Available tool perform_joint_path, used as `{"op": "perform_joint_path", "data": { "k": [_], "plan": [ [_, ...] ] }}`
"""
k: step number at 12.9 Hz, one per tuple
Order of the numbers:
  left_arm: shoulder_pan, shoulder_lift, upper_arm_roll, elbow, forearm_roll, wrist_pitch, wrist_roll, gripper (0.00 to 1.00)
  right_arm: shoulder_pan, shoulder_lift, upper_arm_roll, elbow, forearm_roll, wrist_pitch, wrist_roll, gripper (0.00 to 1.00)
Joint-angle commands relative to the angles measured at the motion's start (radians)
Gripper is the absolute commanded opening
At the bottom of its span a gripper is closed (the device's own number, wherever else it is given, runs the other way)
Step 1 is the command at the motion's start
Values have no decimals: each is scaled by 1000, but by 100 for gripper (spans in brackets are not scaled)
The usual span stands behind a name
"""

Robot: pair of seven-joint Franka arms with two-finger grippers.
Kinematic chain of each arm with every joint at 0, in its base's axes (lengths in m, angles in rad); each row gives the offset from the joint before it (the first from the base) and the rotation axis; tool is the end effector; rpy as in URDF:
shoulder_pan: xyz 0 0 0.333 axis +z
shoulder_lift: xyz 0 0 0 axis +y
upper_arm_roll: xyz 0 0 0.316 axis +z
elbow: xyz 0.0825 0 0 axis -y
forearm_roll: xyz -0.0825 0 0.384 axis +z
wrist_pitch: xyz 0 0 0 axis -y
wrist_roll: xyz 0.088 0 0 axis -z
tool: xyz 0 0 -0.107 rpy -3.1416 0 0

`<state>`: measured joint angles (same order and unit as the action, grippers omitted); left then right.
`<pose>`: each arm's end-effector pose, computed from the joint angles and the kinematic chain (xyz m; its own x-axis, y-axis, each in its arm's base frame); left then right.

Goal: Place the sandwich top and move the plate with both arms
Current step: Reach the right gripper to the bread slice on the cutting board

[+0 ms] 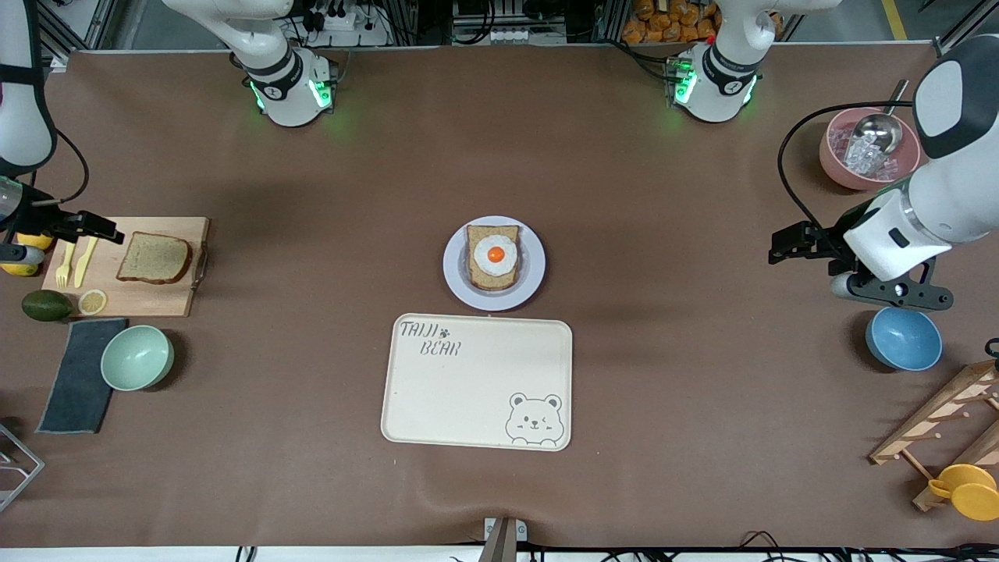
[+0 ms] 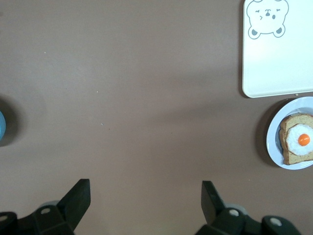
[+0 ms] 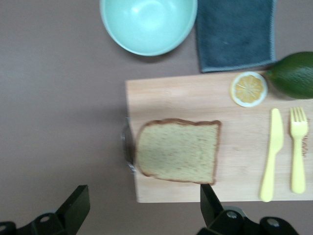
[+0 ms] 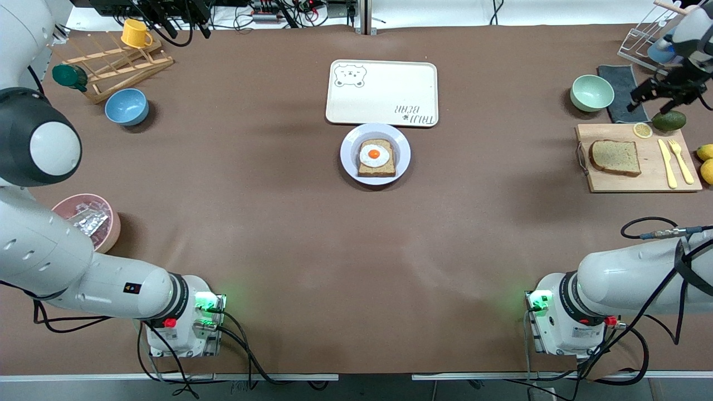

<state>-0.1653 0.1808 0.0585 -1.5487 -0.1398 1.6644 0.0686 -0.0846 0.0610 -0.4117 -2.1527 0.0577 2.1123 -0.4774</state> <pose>0.6059 -0.0815 0.5383 0.9853 -0.1612 -0.0566 -0.1527 -0.9795 0.1314 0.4723 -0.2514 0.3665 0.9960 -0.0489 -0.0753 -0.0538 -0.9965 -0.0637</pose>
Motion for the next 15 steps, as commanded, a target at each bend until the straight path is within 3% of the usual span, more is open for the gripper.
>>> {"op": "perform_joint_path", "data": {
  "k": [1,4,9,15],
  "plan": [
    [1,-14,3,-1,-20,-2,23,100,0,43,-67,-38,8,78,-123,100],
    [3,-14,3,-1,-20,-2,23,100,-35,88,-68,-53,30,126,-180,100],
    [1,-14,4,1,-17,0,23,100,-69,207,-68,-47,233,208,-410,98],
    [0,-20,1,2,-11,0,22,100,-93,316,-67,-39,387,258,-538,90]
  ]
}}
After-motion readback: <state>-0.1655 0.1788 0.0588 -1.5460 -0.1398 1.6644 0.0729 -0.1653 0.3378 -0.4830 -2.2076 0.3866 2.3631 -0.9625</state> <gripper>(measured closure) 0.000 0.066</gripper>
